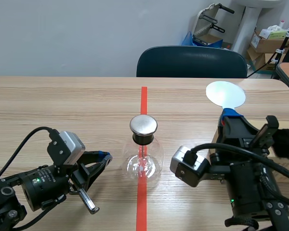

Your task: Do the electroscope experiment

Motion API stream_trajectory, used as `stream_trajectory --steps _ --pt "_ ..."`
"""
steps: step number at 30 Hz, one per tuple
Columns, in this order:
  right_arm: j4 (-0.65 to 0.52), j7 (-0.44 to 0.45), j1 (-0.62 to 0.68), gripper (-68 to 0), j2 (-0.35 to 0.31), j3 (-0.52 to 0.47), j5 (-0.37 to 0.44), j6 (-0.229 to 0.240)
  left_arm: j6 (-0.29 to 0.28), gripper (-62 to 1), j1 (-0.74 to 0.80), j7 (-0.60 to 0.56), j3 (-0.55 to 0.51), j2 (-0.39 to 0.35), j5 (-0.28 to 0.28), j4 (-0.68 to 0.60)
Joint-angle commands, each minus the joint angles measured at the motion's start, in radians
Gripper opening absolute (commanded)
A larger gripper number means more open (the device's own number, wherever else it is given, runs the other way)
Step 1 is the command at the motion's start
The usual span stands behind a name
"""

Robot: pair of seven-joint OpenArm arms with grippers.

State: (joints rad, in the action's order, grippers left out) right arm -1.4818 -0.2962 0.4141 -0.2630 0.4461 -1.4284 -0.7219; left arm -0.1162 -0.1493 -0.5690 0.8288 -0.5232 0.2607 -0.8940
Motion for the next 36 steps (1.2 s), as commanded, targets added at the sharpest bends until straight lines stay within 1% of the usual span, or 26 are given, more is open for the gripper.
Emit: stream_trajectory --steps 1,2,7,10,11,13,15,16,17,19,21,24,26,28,31,34,36 --pt "-0.013 0.017 0.007 -65.8 -0.011 -0.027 0.004 -0.039 -0.002 -56.9 -0.006 -0.014 -0.002 0.007 0.004 -0.021" --pt "-0.013 0.046 0.017 -65.8 -0.011 -0.041 0.016 -0.06 -0.002 -56.9 -0.006 -0.014 -0.002 0.007 0.004 -0.021" --pt "-0.016 0.221 0.087 -65.8 -0.011 -0.145 0.102 -0.061 -0.003 -56.8 -0.006 -0.016 -0.002 -0.007 0.004 -0.022" --pt "-0.016 0.335 0.124 -65.7 -0.011 -0.22 0.188 -0.061 -0.01 -56.6 -0.006 -0.021 -0.002 -0.031 0.005 -0.024" --pt "-0.016 0.38 0.137 -65.7 -0.011 -0.247 0.221 -0.061 -0.015 -55.6 -0.006 -0.029 -0.002 -0.041 0.007 -0.026" --pt "-0.016 0.47 0.156 -65.7 -0.011 -0.303 0.287 -0.061 -0.048 -48.9 -0.003 -0.043 -0.002 -0.065 0.009 -0.035" --pt "-0.015 0.549 0.171 -65.7 -0.011 -0.356 0.344 -0.061 -0.09 -38.6 0.002 -0.064 -0.002 -0.098 0.012 -0.061" --pt "-0.013 0.583 0.171 -65.7 -0.011 -0.379 0.368 -0.061 -0.119 -33.6 0.006 -0.074 -0.002 -0.118 0.013 -0.077" --pt "-0.008 0.612 0.17 -65.7 -0.011 -0.399 0.386 -0.061 -0.153 -29.9 0.009 -0.082 -0.001 -0.14 0.019 -0.096" --pt "0.011 0.672 0.166 -65.7 -0.011 -0.428 0.422 -0.061 -0.216 -26.7 0.02 -0.11 -0.001 -0.19 0.041 -0.14" --pt "0.041 0.724 0.156 -65.7 -0.009 -0.444 0.455 -0.061 -0.273 -26.0 0.033 -0.137 -0.001 -0.241 0.057 -0.187" --pt "0.093 0.766 0.138 -65.7 0.002 -0.454 0.475 -0.061 -0.33 -25.9 0.056 -0.165 -0.001 -0.316 0.095 -0.266" --pt "0.121 0.78 0.126 -65.7 0.02 -0.463 0.476 -0.061 -0.352 -23.1 0.075 -0.174 -0.001 -0.366 0.1 -0.32" --pt "0.141 0.79 0.119 -65.7 0.041 -0.47 0.476 -0.061 -0.362 -19.5 0.098 -0.175 -0.001 -0.414 0.122 -0.373" --pt "0.156 0.793 0.118 -65.7 0.069 -0.474 0.466 -0.061 -0.381 -15.5 0.133 -0.176 -0.001 -0.481 0.125 -0.449" --pt "0.17 0.792 0.118 -65.8 0.085 -0.474 0.444 -0.061 -0.381 -15.4 0.169 -0.176 -0.001 -0.536 0.126 -0.52" --pt "0.18 0.783 0.118 -65.8 0.095 -0.474 0.425 -0.061 -0.381 -15.4 0.19 -0.176 -0.001 -0.576 0.137 -0.565"
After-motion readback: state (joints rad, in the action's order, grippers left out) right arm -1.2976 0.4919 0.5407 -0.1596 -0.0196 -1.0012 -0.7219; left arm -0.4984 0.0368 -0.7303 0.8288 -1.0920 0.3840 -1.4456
